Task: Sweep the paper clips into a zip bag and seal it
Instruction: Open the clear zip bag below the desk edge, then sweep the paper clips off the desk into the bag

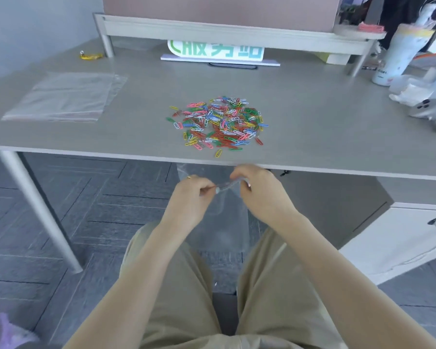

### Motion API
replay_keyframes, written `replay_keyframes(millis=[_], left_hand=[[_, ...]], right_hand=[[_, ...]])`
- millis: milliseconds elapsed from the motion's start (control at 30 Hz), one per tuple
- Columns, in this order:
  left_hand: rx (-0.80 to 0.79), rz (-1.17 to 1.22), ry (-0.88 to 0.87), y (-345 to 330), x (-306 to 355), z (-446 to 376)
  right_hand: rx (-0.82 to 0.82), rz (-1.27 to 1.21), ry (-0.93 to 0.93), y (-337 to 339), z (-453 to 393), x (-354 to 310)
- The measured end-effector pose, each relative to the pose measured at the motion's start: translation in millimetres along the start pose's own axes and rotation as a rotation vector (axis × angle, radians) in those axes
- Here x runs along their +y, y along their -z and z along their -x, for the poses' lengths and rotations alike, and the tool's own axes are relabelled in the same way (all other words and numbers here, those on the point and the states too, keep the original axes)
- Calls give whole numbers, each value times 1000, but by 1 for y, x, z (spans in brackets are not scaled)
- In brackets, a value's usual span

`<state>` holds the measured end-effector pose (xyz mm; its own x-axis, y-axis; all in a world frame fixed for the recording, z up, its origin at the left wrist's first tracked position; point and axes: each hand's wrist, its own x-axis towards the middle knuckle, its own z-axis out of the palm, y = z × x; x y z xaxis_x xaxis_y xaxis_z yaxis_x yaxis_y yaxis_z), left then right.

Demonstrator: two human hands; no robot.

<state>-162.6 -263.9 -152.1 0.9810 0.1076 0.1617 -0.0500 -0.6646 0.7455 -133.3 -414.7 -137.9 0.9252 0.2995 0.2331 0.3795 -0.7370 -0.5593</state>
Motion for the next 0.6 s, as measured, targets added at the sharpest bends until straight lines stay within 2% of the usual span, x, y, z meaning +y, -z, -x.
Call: replay_keyframes(millis=[133,233,400,600], left_hand=[[38,45,35,-9,8,-4],[30,84,63,-14,6,-8],[-7,142,106,-15,3,-17],[-4,173,105,-21,7,-24]], right_hand=[[189,-156,47,24,-8,8],[216,-72,35,35,-29,31],[-83,298,-137,40,-73,61],[-305,424,-65,37,-92,51]])
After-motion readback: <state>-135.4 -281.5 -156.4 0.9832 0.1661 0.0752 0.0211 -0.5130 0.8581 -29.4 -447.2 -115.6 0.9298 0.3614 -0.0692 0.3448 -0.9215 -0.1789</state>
